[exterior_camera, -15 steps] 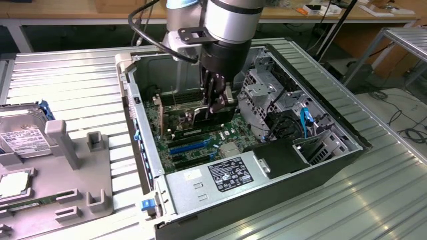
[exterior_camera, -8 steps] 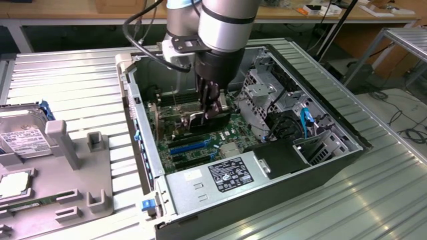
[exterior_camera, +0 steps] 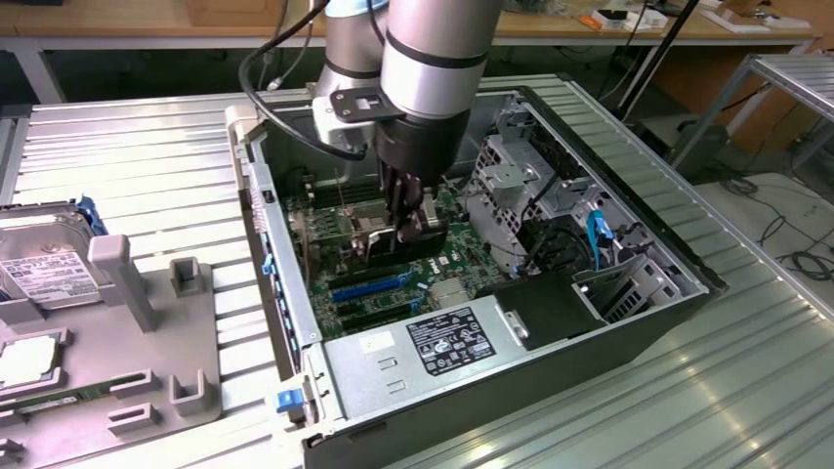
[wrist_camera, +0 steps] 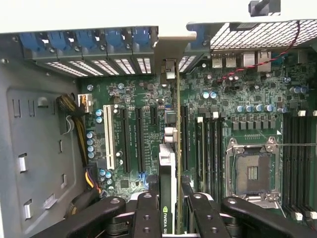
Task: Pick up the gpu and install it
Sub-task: 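Insert the gpu into the slot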
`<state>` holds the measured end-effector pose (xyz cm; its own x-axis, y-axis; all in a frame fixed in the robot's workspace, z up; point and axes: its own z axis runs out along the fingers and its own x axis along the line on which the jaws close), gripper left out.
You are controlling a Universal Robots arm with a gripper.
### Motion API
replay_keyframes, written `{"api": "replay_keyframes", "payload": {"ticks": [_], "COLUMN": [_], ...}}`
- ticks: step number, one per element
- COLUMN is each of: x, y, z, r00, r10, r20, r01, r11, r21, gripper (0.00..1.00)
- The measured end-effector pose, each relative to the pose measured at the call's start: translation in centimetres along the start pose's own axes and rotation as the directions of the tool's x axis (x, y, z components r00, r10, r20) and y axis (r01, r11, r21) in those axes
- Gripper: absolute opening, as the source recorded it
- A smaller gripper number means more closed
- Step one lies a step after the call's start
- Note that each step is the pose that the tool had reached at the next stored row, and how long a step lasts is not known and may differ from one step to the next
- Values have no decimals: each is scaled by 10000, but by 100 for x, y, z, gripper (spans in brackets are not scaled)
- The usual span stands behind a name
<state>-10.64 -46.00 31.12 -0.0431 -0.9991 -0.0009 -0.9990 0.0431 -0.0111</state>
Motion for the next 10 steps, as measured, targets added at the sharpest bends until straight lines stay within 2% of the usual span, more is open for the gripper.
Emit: {"api": "replay_keyframes", "payload": {"ticks": [7, 10], "x": [1, 2], "y": [15, 46], "z": [155, 171], "r00": [10000, 10000], "r10": [-38, -40], "r20": [12, 13], "r01": [38, 40], "r11": [9999, 9999], "r21": [137, 150], "gripper": [27, 27]}}
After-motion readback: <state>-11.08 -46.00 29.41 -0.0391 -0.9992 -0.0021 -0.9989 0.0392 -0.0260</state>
